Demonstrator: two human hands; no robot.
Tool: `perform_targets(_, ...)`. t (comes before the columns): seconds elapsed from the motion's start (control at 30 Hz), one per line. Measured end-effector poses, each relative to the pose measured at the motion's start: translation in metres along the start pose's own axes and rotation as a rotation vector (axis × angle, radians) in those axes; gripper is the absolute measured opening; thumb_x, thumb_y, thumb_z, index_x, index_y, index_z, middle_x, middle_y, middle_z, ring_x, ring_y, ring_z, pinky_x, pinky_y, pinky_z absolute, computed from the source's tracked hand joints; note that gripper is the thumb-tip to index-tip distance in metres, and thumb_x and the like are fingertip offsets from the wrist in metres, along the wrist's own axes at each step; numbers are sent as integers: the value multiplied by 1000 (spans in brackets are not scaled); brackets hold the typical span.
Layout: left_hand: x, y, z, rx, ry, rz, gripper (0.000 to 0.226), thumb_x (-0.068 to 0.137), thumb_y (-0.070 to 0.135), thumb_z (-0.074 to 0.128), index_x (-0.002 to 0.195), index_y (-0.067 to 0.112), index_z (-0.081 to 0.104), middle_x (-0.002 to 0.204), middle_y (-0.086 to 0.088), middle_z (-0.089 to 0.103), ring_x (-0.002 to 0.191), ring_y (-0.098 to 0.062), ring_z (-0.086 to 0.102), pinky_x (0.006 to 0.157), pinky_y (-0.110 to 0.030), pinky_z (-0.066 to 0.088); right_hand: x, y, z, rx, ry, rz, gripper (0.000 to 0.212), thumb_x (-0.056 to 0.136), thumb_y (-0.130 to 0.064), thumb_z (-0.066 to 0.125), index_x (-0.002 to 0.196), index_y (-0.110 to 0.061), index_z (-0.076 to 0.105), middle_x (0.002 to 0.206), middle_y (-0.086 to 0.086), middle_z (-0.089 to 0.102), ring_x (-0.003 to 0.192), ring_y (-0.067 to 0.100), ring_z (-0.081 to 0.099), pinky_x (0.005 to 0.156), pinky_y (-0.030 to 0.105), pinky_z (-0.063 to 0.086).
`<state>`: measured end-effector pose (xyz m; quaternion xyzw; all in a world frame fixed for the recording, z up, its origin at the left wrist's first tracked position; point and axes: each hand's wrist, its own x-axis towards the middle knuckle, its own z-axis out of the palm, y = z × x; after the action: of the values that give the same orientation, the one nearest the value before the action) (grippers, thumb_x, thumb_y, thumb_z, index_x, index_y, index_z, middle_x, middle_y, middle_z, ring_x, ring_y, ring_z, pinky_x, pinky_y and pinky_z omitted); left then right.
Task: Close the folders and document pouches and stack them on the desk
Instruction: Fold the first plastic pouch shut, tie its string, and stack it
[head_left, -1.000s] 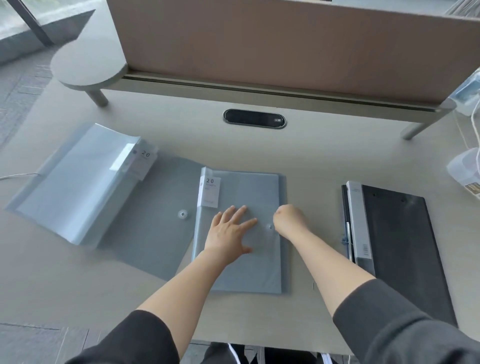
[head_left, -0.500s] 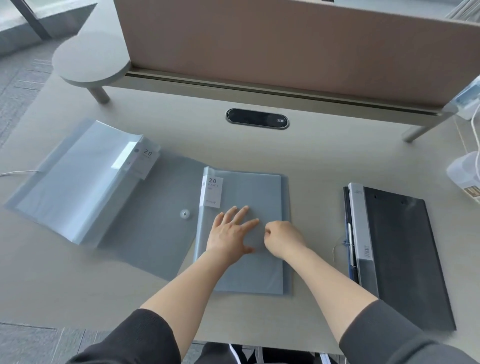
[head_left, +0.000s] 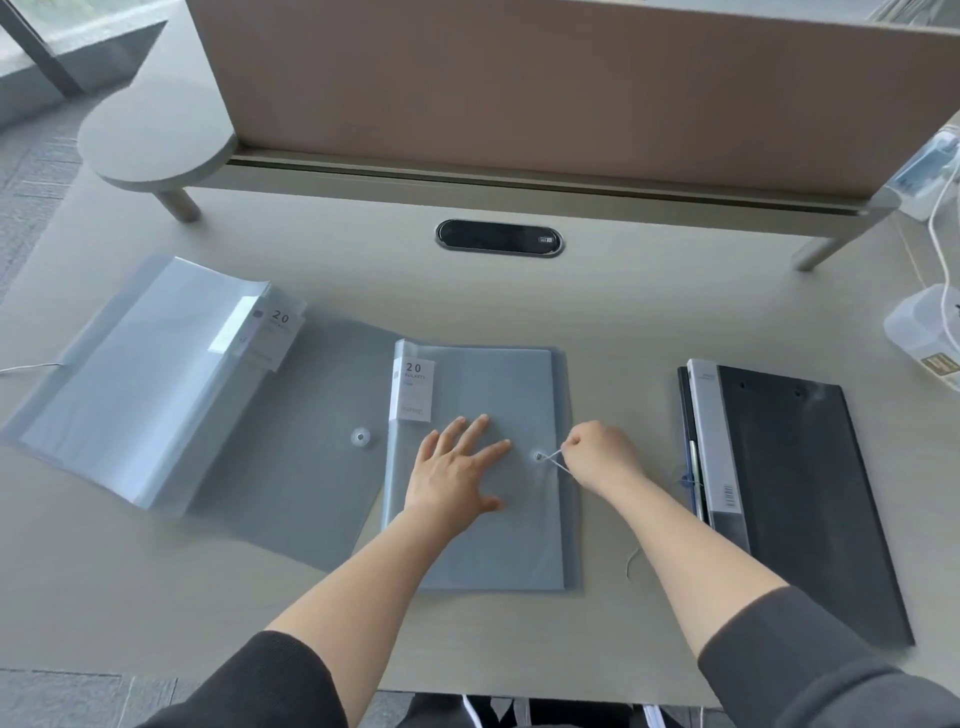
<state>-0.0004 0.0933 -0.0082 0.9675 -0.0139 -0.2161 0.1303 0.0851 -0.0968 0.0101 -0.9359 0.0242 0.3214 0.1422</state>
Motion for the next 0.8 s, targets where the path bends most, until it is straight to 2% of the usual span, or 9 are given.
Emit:
perform_targets(0.17, -1, 0, -1, -7, -12, -4, 77, 84, 57, 63, 150, 48, 25, 166, 12, 1, 153, -18, -2, 123, -40, 3, 16, -19, -2, 28, -31, -57, 21, 89, -17, 47, 77, -12, 65, 89, 8, 71, 78, 29, 61, 63, 28, 43)
perform_targets(0.3, -1, 0, -1, 2, -20, -4, 77, 84, 58, 63, 150, 49, 24, 166, 12, 1, 153, -18, -2, 123, -41, 4, 18, -30, 1, 47, -34, -94, 22, 91, -22, 51, 71, -15, 57, 80, 5, 67, 75, 28, 62, 61, 30, 47)
perform_targets(0.43, 0, 1, -1, -7, -19, -14, 77, 83, 57, 64, 149, 49, 26, 166, 12, 3, 153, -18, 0, 123, -40, 3, 12, -19, 4, 156, -7, -69, 20, 91, -29, 54, 76, -17, 55, 66, -9, 59, 69, 21, 58, 56, 28, 38)
perform_targets(0.53, -1, 2, -5, -11, -9, -32, 72, 85, 54, 64, 148, 46, 31, 166, 10, 8, 152, -19, 4, 122, -39, 6, 7, -6, -1, 254, 76, -2, 21, 92, -40, 53, 87, -19, 55, 77, -5, 61, 74, 22, 57, 60, 31, 37)
perform_targets(0.6, -5, -1, -10, -65, 51, -105, 65, 89, 48, 62, 148, 40, 36, 165, 5, 15, 152, -22, 10, 121, -38, 9, 2, 4, -6, 292, 126, 46, 22, 93, -38, 48, 94, -18, 56, 83, -3, 62, 78, 24, 57, 64, 32, 39)
perform_targets(0.67, -12, -8, -17, -154, 182, -234, 61, 91, 40, 62, 147, 32, 40, 162, -1, 23, 150, -26, 17, 119, -39, 15, -4, 13, -5, 320, 137, 88, 23, 91, -31, 44, 92, -16, 60, 85, -2, 67, 79, 26, 62, 67, 33, 48)
perform_targets(0.73, -22, -18, -21, -254, 285, -405, 58, 92, 34, 60, 147, 25, 41, 158, -5, 31, 145, -30, 25, 114, -42, 24, -12, 22, -1, 344, 125, 131, 26, 83, -27, 41, 82, -15, 64, 80, 1, 72, 72, 30, 67, 69, 37, 55)
perform_targets(0.8, -31, -30, -24, -382, 293, -565, 55, 93, 31, 57, 145, 22, 41, 151, -6, 37, 137, -32, 33, 106, -44, 34, -17, 26, 5, 403, 105, 150, 27, 79, -24, 42, 77, -11, 66, 75, 4, 73, 60, 31, 68, 65, 41, 58)
